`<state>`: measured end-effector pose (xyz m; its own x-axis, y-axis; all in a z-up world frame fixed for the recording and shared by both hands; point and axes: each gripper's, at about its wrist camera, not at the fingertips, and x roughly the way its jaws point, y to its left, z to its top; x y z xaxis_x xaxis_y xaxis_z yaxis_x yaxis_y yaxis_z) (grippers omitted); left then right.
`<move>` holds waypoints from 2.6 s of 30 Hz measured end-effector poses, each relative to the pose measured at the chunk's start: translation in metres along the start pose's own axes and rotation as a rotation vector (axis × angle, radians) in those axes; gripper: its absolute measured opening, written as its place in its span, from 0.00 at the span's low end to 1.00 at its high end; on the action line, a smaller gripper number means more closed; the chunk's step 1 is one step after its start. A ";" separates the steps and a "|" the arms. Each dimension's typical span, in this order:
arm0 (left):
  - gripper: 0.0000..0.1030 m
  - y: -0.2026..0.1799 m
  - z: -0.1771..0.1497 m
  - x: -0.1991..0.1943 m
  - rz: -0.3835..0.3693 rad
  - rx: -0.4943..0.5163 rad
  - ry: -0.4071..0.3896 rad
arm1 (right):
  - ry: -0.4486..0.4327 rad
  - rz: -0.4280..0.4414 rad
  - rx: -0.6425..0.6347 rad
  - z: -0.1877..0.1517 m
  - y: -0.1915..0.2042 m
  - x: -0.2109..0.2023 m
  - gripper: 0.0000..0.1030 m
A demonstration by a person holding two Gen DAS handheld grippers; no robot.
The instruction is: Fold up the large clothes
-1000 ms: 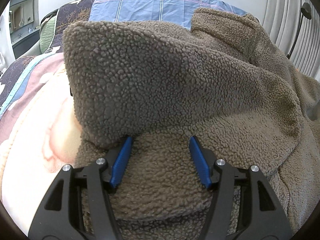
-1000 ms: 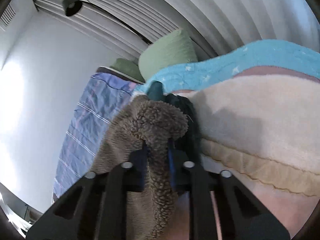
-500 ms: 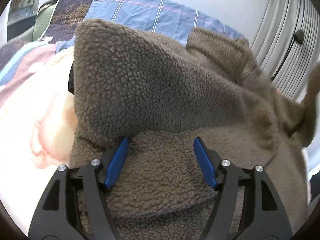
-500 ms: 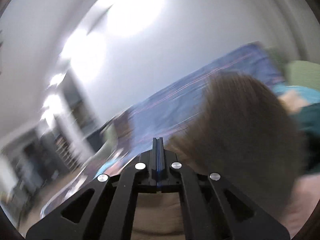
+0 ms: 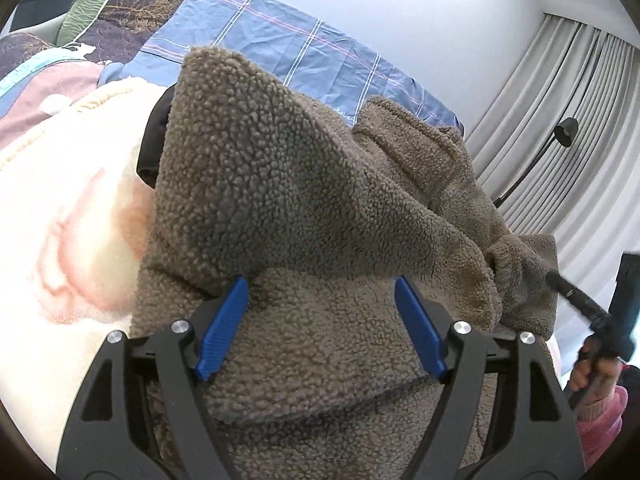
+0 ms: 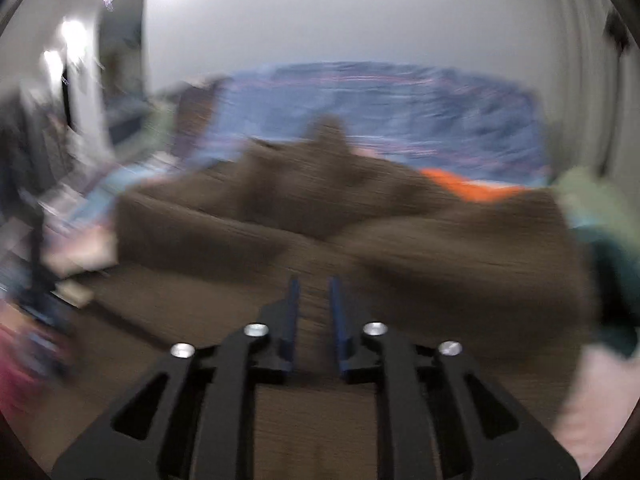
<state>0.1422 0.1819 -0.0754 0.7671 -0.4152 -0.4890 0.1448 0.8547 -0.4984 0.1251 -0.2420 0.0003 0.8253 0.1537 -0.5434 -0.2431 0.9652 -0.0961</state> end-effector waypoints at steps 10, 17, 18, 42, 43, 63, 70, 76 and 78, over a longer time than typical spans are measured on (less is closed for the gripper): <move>0.75 -0.001 0.000 0.002 0.018 -0.004 0.000 | 0.168 -0.417 -0.575 -0.066 0.005 0.084 0.60; 0.77 -0.001 0.000 0.000 -0.009 -0.001 0.001 | -0.059 -0.164 0.093 0.016 -0.069 0.013 0.10; 0.77 -0.001 0.000 0.000 -0.027 0.002 0.002 | -0.098 -0.115 0.121 0.024 -0.069 0.004 0.10; 0.20 -0.102 0.043 -0.001 -0.322 0.149 0.003 | -0.077 0.353 -0.169 0.006 0.071 0.006 0.35; 0.20 -0.103 0.045 -0.014 -0.312 0.178 -0.047 | -0.102 0.350 -0.152 0.005 0.062 -0.003 0.37; 0.30 -0.037 0.013 -0.007 0.172 0.373 -0.003 | 0.192 -0.039 0.385 -0.066 -0.108 0.061 0.58; 0.42 -0.071 0.017 -0.006 0.254 0.469 -0.019 | 0.156 0.033 0.412 -0.057 -0.110 0.053 0.62; 0.68 -0.052 0.000 0.013 0.334 0.469 0.069 | 0.230 0.003 0.162 -0.047 -0.065 0.067 0.61; 0.29 -0.054 0.004 0.011 0.295 0.460 0.060 | 0.221 -0.051 0.173 -0.050 -0.066 0.072 0.15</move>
<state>0.1450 0.1327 -0.0512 0.7816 -0.1430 -0.6071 0.1978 0.9800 0.0238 0.1746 -0.3052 -0.0741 0.6983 0.0728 -0.7121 -0.0978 0.9952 0.0059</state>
